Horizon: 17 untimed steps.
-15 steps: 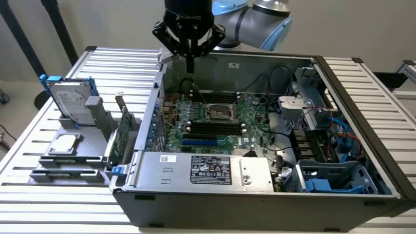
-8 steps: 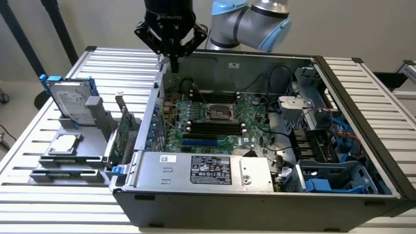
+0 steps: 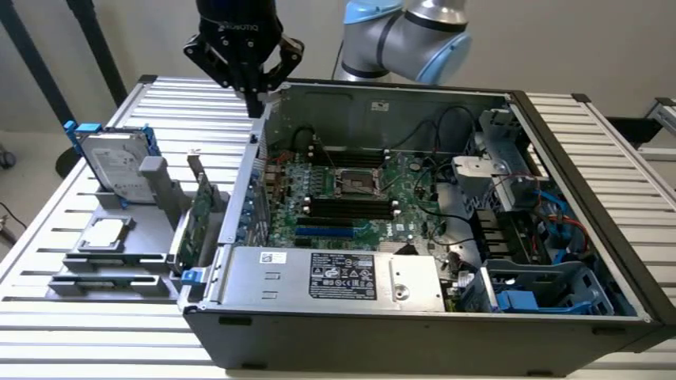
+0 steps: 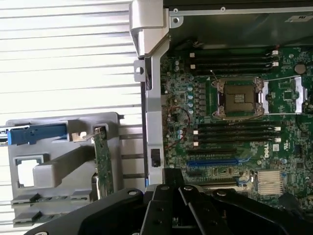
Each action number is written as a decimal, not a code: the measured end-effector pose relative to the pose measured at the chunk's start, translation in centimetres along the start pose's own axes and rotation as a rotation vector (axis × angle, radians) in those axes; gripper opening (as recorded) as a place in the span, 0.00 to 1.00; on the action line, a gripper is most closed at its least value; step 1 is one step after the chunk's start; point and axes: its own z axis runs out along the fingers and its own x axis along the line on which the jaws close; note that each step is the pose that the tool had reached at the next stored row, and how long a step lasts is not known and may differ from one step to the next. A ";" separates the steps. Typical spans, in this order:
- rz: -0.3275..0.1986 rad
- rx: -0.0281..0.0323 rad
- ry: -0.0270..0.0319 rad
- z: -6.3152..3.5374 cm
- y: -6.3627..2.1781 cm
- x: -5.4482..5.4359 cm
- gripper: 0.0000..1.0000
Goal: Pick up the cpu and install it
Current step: 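Reach for the cpu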
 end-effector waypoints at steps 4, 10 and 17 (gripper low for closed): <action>0.000 -0.0004 0.0000 -0.04 -0.13 1.8 0.11; 0.000 -0.0012 0.0001 -0.09 -0.32 4.5 0.11; 0.000 -0.0011 0.0001 -0.06 -0.55 7.7 0.11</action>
